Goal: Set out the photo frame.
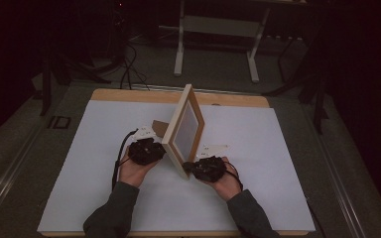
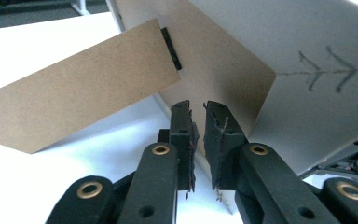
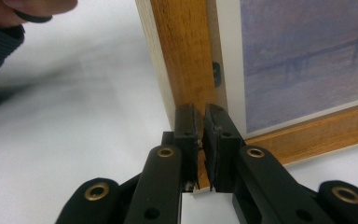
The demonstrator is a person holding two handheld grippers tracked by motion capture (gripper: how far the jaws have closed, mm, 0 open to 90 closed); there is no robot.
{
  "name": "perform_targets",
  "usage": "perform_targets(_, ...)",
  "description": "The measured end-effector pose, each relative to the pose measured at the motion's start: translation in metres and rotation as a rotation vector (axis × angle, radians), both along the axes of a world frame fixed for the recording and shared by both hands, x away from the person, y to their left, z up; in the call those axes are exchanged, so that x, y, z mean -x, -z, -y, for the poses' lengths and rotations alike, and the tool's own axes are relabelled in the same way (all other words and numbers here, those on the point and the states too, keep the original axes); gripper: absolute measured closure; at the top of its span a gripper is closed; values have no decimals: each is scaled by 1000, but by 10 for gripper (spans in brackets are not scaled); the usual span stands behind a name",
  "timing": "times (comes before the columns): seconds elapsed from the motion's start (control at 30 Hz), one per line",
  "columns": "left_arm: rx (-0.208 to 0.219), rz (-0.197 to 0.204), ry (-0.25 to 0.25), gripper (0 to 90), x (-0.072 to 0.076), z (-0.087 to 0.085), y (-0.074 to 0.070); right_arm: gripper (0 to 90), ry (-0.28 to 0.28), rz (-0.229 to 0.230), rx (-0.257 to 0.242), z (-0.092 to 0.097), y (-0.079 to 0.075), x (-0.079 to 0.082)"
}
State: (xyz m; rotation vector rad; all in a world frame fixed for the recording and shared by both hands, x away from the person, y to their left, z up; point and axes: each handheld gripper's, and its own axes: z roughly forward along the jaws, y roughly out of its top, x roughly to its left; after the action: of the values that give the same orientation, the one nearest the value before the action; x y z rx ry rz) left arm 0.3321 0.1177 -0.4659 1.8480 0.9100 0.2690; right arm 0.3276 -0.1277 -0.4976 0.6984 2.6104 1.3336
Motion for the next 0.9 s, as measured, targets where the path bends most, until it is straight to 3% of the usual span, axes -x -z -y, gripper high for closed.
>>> perform_targets(0.17, -27, 4, -11, 780, 3, -5, -2, 823, 7, 0, 4, 4, -1, -1)
perform_targets(0.37, -31, -1, -11, 730, 7, -9, -4, 801, 27, 7, 1, 10, -3, -2)
perform_targets(0.7, -47, -27, 15, 573, 13, -13, -5, 768, 53, 12, -3, 18, -5, -5)
perform_targets(0.9, -62, -39, 30, 525, 15, -14, -2, 746, 68, 15, -10, 23, -7, -5)
